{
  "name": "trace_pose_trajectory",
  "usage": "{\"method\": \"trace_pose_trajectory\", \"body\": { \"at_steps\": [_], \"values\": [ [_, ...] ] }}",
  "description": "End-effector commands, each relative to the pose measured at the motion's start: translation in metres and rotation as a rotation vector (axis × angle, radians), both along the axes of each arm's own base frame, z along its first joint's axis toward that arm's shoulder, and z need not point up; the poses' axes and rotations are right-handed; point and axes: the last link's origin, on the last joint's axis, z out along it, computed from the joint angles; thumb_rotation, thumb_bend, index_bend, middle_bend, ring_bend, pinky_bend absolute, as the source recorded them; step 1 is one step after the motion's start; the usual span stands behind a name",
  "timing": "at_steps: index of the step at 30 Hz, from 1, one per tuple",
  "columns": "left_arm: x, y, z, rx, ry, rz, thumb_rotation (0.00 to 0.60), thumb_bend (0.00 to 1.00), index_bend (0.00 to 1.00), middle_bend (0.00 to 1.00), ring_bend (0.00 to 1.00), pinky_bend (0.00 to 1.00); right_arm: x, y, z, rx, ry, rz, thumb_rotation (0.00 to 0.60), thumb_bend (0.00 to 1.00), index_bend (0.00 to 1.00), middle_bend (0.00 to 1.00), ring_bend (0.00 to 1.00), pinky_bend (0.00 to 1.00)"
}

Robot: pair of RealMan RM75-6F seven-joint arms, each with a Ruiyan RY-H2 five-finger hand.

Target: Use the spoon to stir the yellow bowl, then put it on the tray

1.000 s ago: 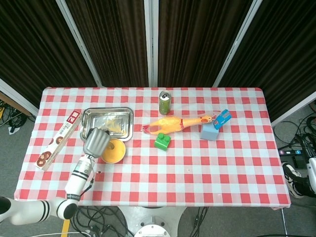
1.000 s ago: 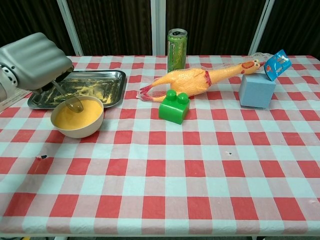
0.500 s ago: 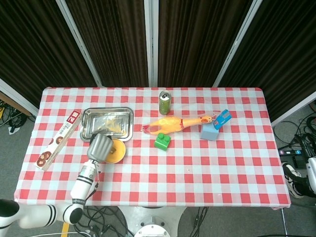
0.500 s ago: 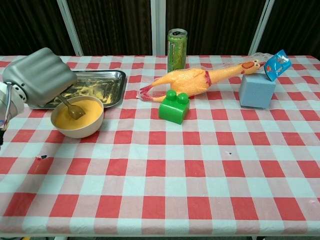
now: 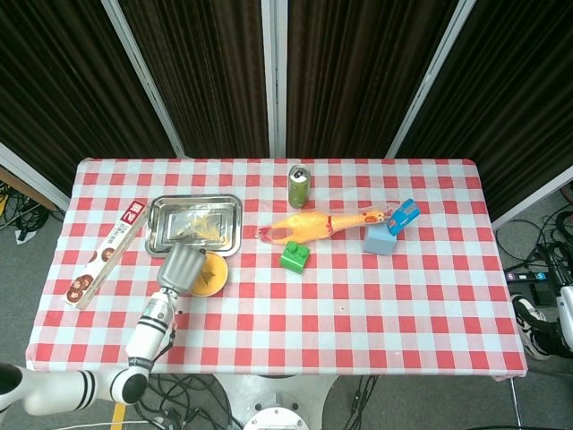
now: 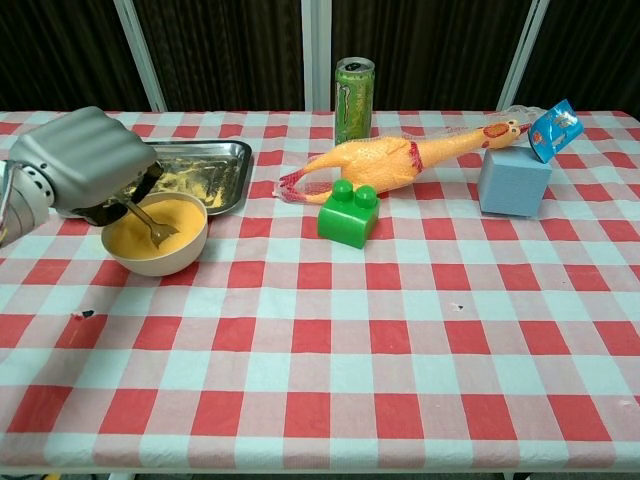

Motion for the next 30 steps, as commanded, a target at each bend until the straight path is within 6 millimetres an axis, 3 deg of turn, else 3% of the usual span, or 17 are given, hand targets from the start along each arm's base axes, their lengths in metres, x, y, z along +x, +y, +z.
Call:
{"method": "trace_pose_trajectory", "body": {
  "at_steps": [1,9,15,22,30],
  "values": [
    [-0.005,0.007,0.015,-0.007,-0.077,0.055,0.6,0.43,0.67,0.91,0.9,0.97,0.0,0.0,0.0,-0.001,0.001,0.001,0.6,0.16,0.0,0.19,0.0,0.07],
    [-0.008,0.015,0.036,-0.031,-0.171,0.127,0.6,0.43,0.67,0.91,0.9,0.97,0.002,0.0,0.0,-0.003,0.002,0.005,0.6,0.16,0.0,0.19,0.0,0.07],
    [-0.004,0.018,0.043,-0.008,-0.118,0.08,0.6,0.43,0.67,0.91,0.9,0.97,0.003,0.002,0.001,-0.006,0.003,0.007,0.6,0.16,0.0,0.19,0.0,0.07],
    [-0.001,0.013,0.027,0.107,0.168,-0.126,0.6,0.43,0.67,0.91,0.9,0.97,0.002,0.004,0.001,-0.007,0.002,0.006,0.6,0.16,0.0,0.19,0.0,0.07],
    [-0.003,0.001,0.007,0.124,0.287,-0.188,0.6,0.43,0.67,0.91,0.9,0.97,0.001,0.004,0.002,-0.008,0.0,0.001,0.6,0.16,0.0,0.2,0.0,0.07]
  ]
}}
